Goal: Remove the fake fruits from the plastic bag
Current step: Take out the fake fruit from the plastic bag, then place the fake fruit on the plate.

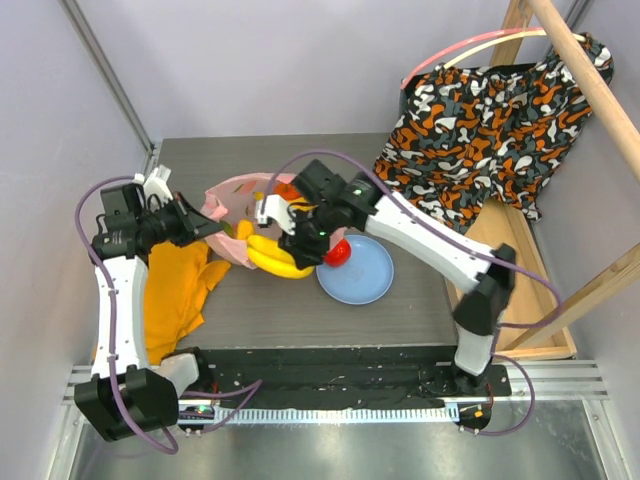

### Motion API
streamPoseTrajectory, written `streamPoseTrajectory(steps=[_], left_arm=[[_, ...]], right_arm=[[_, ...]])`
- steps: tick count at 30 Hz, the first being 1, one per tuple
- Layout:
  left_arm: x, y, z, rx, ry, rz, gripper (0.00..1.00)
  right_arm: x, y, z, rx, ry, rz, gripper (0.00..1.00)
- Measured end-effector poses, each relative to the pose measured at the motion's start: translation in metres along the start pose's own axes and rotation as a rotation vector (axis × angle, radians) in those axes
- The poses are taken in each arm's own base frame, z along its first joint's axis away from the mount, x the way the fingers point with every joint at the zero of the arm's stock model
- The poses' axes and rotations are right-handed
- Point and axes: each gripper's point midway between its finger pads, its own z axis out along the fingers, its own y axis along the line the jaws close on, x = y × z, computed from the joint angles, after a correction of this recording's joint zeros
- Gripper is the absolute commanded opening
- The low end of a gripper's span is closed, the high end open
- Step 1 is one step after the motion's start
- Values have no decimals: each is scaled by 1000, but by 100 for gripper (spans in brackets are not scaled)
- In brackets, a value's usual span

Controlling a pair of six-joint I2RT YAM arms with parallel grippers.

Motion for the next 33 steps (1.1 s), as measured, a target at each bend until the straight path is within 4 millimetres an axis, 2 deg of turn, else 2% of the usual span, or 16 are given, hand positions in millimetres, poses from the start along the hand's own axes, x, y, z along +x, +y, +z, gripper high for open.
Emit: streamPoseTrajectory(steps=[2,6,8,10,12,15,18,20,22,26,29,33], left_arm=[[-2,2,2,-5,-4,-10,0],[-5,1,2,-6,-15,-15,0],[-6,2,3,-11,-20,-17,0],[-7,3,3,-14,-23,-17,0],[-7,3,3,-17,-25,-17,0],[-8,3,3,-19,-26,-17,0],[-8,4,2,-22,-28,-15,0],[-8,3,2,-23,-31,-13,0],[-8,2,1,-23,-34,-9,0],[-7,1,-2,-26,-42,-1,0],[-8,-1,-5,-25,-53,7,0],[-8,-3,-9,-26,-70,17,0]], right_arm=[[4,12,-22,-3,-34,-41,9],[8,38,-80,45,-126,-141,5],[23,50,-102,74,-142,-188,4],[48,61,-108,80,-115,-208,4],[79,67,-99,75,-62,-204,4],[128,69,-72,60,65,-170,2],[171,60,-46,79,197,-136,1],[191,50,-36,100,274,-107,1],[196,36,-30,138,294,-58,1],[193,14,-23,214,270,9,1],[187,5,-21,250,242,22,2],[182,-3,-8,266,222,51,2]])
